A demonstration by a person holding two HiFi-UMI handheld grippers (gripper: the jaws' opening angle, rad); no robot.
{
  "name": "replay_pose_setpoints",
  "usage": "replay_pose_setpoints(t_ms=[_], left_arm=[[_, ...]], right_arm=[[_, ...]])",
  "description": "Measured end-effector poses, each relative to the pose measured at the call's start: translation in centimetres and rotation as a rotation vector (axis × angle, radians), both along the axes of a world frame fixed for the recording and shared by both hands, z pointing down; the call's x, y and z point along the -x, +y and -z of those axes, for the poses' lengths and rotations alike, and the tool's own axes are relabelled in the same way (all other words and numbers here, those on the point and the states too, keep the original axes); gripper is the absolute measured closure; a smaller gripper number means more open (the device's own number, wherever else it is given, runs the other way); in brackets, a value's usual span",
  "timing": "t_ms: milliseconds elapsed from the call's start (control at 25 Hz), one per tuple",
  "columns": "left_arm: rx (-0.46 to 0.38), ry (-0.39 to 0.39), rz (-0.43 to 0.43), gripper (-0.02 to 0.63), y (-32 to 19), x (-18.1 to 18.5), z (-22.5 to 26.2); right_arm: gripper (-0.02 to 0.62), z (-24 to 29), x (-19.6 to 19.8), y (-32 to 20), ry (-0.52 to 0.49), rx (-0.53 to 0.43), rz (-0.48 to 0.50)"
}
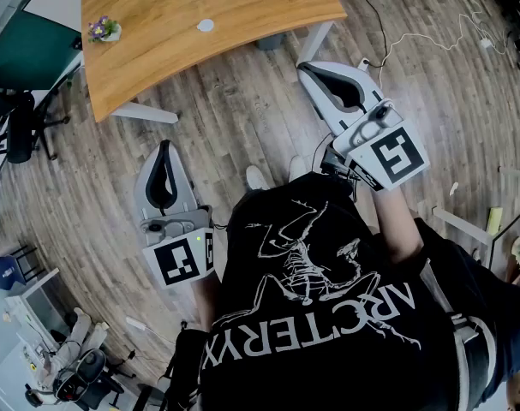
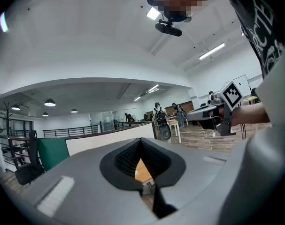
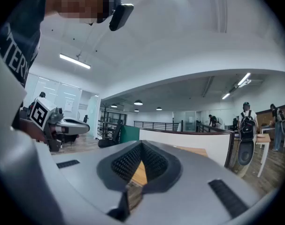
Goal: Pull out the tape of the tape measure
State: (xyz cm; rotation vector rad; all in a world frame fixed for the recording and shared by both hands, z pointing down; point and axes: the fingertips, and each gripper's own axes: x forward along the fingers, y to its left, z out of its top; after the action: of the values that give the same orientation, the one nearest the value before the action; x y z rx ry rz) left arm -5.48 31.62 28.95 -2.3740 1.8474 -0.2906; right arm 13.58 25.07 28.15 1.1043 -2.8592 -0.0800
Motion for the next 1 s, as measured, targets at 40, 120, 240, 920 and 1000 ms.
replay_pose_setpoints(t_ms=[40, 120, 240, 920, 1000], left_arm=[[-0.002, -0.001, -0.002, 0.594, 0.0, -0.1, 0.0], [-0.005, -0.002, -0.004, 0.594, -0.1, -0.3, -0.1], [-0.007, -0.005, -0.003, 0.594, -0.4, -0.7, 0.0], [0.025, -0.016, 0.049, 0.594, -4.5, -4.4, -2.4], [0.045, -0.008, 0.055, 0.594, -5.8, -3.8, -3.0]], right_arm=[[0.589, 0.0, -0.1, 0.0, 0.0, -0.001, -0.001], [0.589, 0.0, -0.3, 0.1, 0.002, -0.004, -0.002], [0.589, -0.2, -0.4, -0.1, 0.013, -0.006, -0.001], [0.589, -3.9, -3.3, -3.6, 0.016, 0.07, 0.082], [0.589, -4.2, -2.7, -4.9, 0.009, 0.083, 0.095]])
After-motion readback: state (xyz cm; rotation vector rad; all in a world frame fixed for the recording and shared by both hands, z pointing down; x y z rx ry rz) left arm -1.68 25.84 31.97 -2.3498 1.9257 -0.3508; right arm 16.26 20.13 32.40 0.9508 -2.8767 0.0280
